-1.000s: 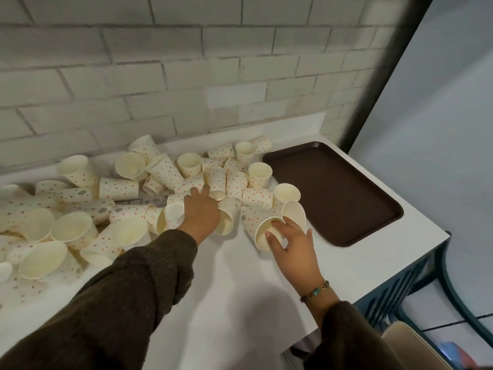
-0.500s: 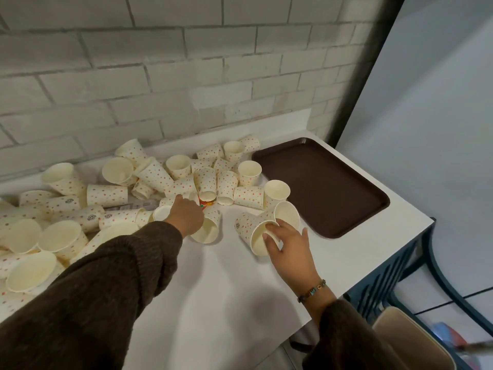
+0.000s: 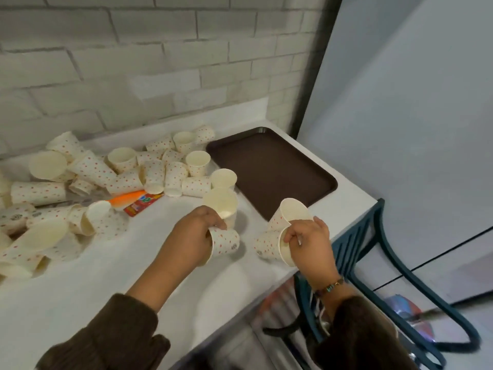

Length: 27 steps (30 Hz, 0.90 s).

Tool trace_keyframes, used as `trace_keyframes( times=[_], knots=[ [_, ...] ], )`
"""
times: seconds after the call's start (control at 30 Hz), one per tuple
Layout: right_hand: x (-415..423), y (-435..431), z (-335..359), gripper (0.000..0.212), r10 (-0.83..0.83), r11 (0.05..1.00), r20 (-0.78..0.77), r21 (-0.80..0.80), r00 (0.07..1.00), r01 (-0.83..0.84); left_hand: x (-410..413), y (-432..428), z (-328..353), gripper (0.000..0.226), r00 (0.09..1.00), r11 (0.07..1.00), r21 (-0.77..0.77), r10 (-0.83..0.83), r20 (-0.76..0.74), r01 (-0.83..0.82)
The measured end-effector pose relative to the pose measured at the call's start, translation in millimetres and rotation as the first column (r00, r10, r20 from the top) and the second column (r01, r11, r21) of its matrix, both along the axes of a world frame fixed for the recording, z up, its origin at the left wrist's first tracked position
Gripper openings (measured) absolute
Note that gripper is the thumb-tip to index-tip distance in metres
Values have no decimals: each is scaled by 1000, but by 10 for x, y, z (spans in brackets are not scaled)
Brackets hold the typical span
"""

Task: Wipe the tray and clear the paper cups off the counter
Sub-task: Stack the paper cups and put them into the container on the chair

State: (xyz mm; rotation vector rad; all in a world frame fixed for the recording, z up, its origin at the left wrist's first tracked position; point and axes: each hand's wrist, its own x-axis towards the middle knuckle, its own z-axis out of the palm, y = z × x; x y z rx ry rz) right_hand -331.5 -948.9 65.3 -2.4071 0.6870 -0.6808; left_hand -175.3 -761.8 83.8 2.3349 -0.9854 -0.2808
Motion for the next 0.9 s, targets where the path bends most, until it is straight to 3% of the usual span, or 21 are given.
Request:
trace_keyframes(
  times=[0.07,0.2,0.3,0.43,0.67,0.77,0.9],
  knots=[
    [-254,-195,-46,37,-19,1000,-74,-21,997,18,-369,-272,-54,29,999,998,-44,-38,19,39],
    [-962,-656,-245,34,-63,995,-272,-87,960,41,-1092,-933,-379,33,990,994,-57,-96,-99,90],
    [-1504,-954,-531,47,-68,997,-458,-69,886,41,-1600,-1380,-761,38,974,974,-5,-227,-16,227],
    [-2034,-1239,-970,41,-65,997,-618,-4,783,80,-2145,-1879,-1264,35,934,920,159,-355,-42,357],
    [-2461,-1573,-1521,35,-5,958,-751,185,660,218,-2688,-2409,-1782,43,889,839,303,-397,-227,452],
    [-2507,-1662,-1574,37,50,979,-789,161,612,128,-2689,-2425,-1875,52,870,816,319,-403,-285,483],
    [-2498,-1735,-1527,36,25,987,-757,123,653,104,-2588,-2377,-1801,41,910,899,207,-333,-247,385]
  ],
)
